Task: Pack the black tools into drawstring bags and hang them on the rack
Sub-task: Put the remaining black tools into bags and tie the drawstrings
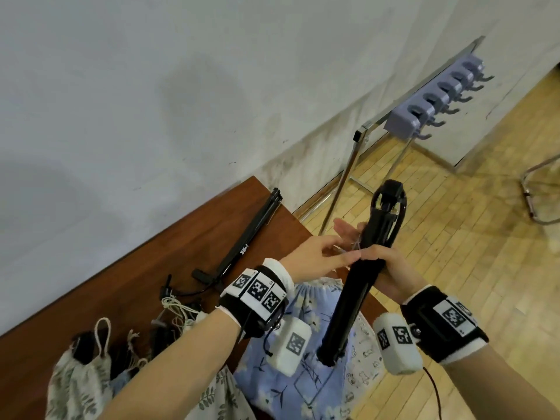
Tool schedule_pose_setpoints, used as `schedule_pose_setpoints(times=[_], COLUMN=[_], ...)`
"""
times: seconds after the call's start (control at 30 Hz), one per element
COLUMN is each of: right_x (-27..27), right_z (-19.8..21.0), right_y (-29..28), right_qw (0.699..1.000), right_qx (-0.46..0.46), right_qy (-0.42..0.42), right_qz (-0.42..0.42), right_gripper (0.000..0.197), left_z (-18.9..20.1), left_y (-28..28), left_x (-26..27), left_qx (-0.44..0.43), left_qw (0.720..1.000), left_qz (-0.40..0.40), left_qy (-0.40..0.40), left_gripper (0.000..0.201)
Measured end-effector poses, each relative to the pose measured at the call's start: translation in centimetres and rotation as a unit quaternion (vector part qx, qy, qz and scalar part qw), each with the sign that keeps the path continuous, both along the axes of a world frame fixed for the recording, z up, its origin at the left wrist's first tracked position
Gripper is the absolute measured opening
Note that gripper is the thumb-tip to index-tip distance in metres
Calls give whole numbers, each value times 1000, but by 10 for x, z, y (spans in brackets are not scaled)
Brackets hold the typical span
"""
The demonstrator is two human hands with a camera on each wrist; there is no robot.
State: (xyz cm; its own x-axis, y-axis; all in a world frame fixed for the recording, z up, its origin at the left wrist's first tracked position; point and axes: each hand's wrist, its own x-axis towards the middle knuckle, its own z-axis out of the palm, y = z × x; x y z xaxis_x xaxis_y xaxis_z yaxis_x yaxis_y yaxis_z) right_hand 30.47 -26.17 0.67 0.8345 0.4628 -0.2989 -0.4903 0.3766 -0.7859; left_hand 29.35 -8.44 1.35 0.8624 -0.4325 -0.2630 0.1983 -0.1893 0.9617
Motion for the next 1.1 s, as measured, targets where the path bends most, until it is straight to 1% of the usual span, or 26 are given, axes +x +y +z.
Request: schedule_pose_setpoints(times=[0.07,0.13,0.17,0.27,0.33,0.4,0.43,0.5,0.53,0.67,0.7,0.77,0.8,0.87,0.93,1.0,1.1], right_x=[-8,-16,-20,-25,-30,-35,-38,-42,-45,-53,-55,-59,-60,-62,-63,-64,-66], right_z=[12,25,31,40,42,44,46,49,51,60,62,66,69,72,74,74,78], right_y=[7,12,14,17,19,20,20,21,22,25,27,31,33,36,36,35,38], right_qw=[1000,999,999,995,990,985,985,988,989,994,994,994,992,990,991,991,992], right_qx=[14,7,-1,-28,-71,-119,-124,-104,-88,-3,16,38,49,61,49,35,12], right_qy=[-13,-36,-51,-97,-110,-117,-116,-112,-111,-102,-100,-101,-106,-120,-119,-125,-123], right_qz=[-1,-5,-6,26,44,34,31,35,33,29,33,36,39,44,43,43,39], right_gripper=[45,50,53,60,66,64,63,63,60,42,38,34,34,45,55,51,43], left_z=[10,17,21,33,41,49,52,59,61,67,67,67,66,69,71,71,65], left_y=[4,11,16,29,34,38,38,39,39,34,32,28,27,25,24,23,23], left_x=[-7,-13,-16,-22,-26,-30,-32,-36,-38,-49,-52,-57,-58,-61,-61,-60,-59], left_qx=[8,25,22,-37,-61,-64,-62,-66,-77,-159,-176,-187,-182,-163,-135,-107,-60], left_qw=[998,992,991,988,982,976,974,973,973,968,964,958,959,963,966,965,964], left_qz=[16,55,70,109,144,169,172,173,176,189,196,212,212,203,211,227,238], left_qy=[-56,-108,-113,-102,-109,-123,-133,-139,-128,-43,-35,-41,-50,-68,-66,-75,-99], left_gripper=[8,4,6,10,14,15,15,15,15,11,10,16,15,8,11,11,5])
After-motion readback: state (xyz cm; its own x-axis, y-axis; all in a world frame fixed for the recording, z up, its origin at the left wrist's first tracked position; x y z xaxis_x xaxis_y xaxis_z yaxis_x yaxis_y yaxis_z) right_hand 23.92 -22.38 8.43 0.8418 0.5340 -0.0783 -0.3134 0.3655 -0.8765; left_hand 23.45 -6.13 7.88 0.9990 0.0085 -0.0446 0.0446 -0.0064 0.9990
